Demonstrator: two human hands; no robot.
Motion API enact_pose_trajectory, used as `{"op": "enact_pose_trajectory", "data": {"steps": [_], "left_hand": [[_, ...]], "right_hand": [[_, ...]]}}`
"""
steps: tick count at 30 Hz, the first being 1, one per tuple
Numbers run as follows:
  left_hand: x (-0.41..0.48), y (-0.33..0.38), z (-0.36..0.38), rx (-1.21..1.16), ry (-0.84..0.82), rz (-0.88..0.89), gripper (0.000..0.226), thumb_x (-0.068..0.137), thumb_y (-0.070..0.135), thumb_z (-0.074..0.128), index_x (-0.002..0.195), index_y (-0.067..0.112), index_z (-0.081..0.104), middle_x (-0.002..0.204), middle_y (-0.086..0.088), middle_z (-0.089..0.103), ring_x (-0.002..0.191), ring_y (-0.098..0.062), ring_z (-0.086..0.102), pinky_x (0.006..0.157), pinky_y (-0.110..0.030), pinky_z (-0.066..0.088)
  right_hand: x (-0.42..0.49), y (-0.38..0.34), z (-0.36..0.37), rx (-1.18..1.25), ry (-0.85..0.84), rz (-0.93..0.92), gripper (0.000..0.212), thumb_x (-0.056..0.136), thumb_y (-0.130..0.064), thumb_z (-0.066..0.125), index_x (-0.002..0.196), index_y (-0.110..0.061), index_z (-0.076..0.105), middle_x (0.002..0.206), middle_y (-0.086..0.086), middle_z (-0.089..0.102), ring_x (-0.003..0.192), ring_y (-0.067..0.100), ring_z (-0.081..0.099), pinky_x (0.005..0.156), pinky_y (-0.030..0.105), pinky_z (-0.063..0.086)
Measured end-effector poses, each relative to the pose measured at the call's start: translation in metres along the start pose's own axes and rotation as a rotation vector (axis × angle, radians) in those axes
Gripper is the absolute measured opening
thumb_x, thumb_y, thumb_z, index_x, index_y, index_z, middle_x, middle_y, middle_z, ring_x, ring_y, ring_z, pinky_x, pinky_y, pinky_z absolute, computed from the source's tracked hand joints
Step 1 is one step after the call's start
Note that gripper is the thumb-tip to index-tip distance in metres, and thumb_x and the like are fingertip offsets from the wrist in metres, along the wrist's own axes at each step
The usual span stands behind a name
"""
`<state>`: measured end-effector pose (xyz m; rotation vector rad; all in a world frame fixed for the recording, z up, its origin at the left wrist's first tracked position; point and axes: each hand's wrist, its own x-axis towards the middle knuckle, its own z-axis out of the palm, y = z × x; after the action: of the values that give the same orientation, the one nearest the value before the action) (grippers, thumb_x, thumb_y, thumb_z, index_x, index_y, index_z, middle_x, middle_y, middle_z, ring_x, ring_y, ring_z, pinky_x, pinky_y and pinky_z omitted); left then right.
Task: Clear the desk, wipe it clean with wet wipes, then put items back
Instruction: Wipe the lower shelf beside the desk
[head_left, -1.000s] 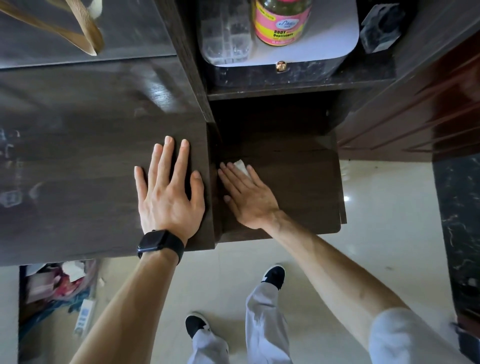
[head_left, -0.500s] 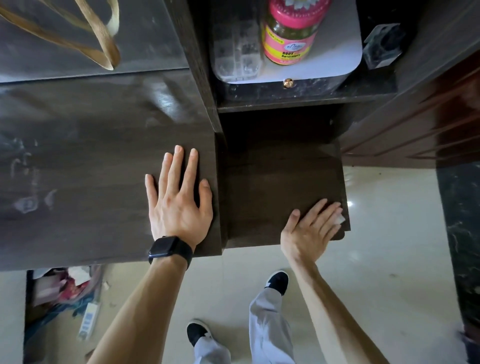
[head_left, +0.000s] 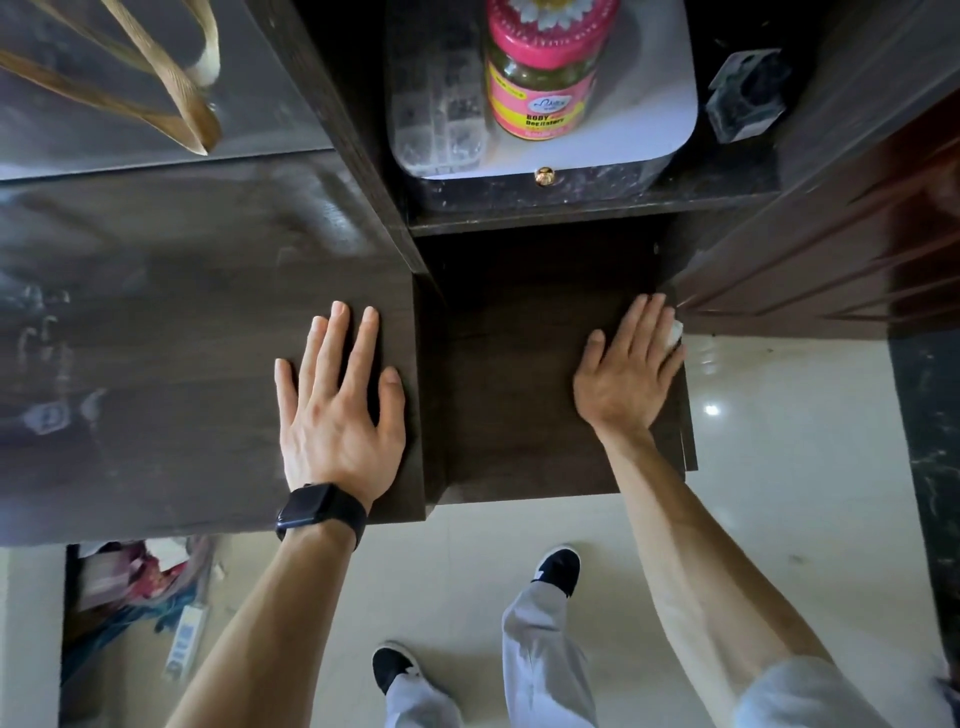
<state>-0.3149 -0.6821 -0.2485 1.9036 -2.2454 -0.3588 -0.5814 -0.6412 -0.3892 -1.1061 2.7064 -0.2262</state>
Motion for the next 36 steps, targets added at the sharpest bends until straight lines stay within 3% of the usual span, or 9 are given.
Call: {"op": "enact_pose_trajectory", "data": {"steps": [4, 8, 14, 20, 24, 31, 32, 34, 36], "left_hand": [[0.000, -0.001, 0.001, 0.002, -0.002, -0.004, 0.055, 0.101, 0.042, 0.032, 0.155, 0.034, 0.027, 0.164, 0.008, 0.018, 0.152, -0.011, 0.008, 0.124, -0.047, 0.005], [0.000, -0.001, 0.002, -0.008, 0.000, 0.007, 0.054, 0.102, 0.040, 0.035, 0.155, 0.033, 0.027, 0.164, 0.006, 0.018, 0.152, -0.013, 0.009, 0.123, -0.049, 0.005], [-0.001, -0.004, 0.004, -0.012, -0.005, 0.030, 0.054, 0.103, 0.037, 0.037, 0.155, 0.030, 0.026, 0.165, 0.003, 0.018, 0.152, -0.016, 0.008, 0.122, -0.053, 0.007], [-0.003, -0.004, 0.000, 0.002, -0.047, 0.046, 0.055, 0.103, 0.041, 0.027, 0.157, 0.031, 0.020, 0.166, 0.003, 0.012, 0.153, -0.017, 0.005, 0.122, -0.054, 0.003], [-0.004, -0.006, -0.009, 0.024, -0.161, 0.094, 0.056, 0.104, 0.042, 0.021, 0.158, 0.029, 0.012, 0.167, 0.004, 0.003, 0.153, -0.016, -0.003, 0.122, -0.053, -0.003], [-0.050, 0.009, -0.053, 0.179, -0.484, 0.312, 0.064, 0.102, 0.040, 0.036, 0.158, 0.017, 0.015, 0.166, -0.008, 0.003, 0.153, -0.027, 0.003, 0.122, -0.051, 0.012], [-0.065, 0.017, -0.060, 0.193, -0.559, 0.353, 0.064, 0.101, 0.039, 0.039, 0.157, 0.018, 0.018, 0.166, -0.007, 0.005, 0.152, -0.027, 0.004, 0.122, -0.049, 0.013], [-0.101, 0.037, -0.071, 0.223, -0.689, 0.469, 0.060, 0.100, 0.039, 0.041, 0.155, 0.020, 0.026, 0.165, -0.005, 0.014, 0.152, -0.025, 0.009, 0.122, -0.046, 0.014], [-0.145, 0.061, -0.077, 0.224, -0.763, 0.577, 0.056, 0.100, 0.039, 0.041, 0.153, 0.024, 0.032, 0.163, -0.002, 0.023, 0.152, -0.022, 0.012, 0.122, -0.044, 0.013]], "right_hand": [[-0.024, 0.027, -0.007, 0.087, 0.032, 0.276, 0.070, 0.102, -0.046, 0.026, 0.154, 0.001, 0.018, 0.159, 0.023, 0.025, 0.145, 0.040, 0.028, 0.120, 0.050, 0.016], [-0.057, 0.035, -0.011, 0.085, 0.047, 0.366, 0.065, 0.101, -0.044, 0.031, 0.148, 0.001, 0.032, 0.134, 0.025, 0.052, 0.110, 0.045, 0.054, 0.093, 0.050, 0.043], [-0.091, 0.055, -0.019, 0.250, 0.068, 0.666, 0.055, 0.100, -0.047, 0.026, 0.124, -0.001, 0.045, 0.116, 0.024, 0.055, 0.095, 0.048, 0.059, 0.072, 0.048, 0.050], [-0.120, 0.069, -0.041, 0.247, -0.193, 0.668, 0.050, 0.106, -0.035, 0.019, 0.120, -0.002, 0.053, 0.114, 0.024, 0.066, 0.104, 0.044, 0.062, 0.087, 0.048, 0.049], [-0.175, 0.058, -0.077, 0.330, -0.383, 0.652, 0.077, 0.102, -0.052, 0.006, 0.112, -0.003, 0.065, 0.112, 0.022, 0.069, 0.108, 0.040, 0.062, 0.095, 0.044, 0.046], [-0.311, 0.045, -0.160, 0.750, -0.357, 0.772, 0.061, 0.102, -0.050, 0.030, 0.051, -0.021, 0.044, 0.056, 0.002, 0.052, 0.052, 0.025, 0.052, 0.070, 0.043, 0.051], [-0.329, 0.049, -0.173, 0.766, -0.370, 0.769, 0.054, 0.103, -0.047, 0.035, 0.057, -0.024, 0.054, 0.063, 0.003, 0.057, 0.057, 0.024, 0.055, 0.072, 0.040, 0.050], [-0.359, 0.063, -0.192, 0.786, -0.421, 0.756, 0.024, 0.101, -0.033, 0.049, 0.104, -0.015, 0.065, 0.092, 0.009, 0.064, 0.081, 0.022, 0.064, 0.078, 0.033, 0.049], [-0.386, 0.082, -0.210, 0.978, -0.365, 0.818, 0.019, 0.091, -0.025, 0.060, 0.104, -0.011, 0.059, 0.082, 0.012, 0.060, 0.064, 0.019, 0.063, 0.058, 0.028, 0.045]]}}
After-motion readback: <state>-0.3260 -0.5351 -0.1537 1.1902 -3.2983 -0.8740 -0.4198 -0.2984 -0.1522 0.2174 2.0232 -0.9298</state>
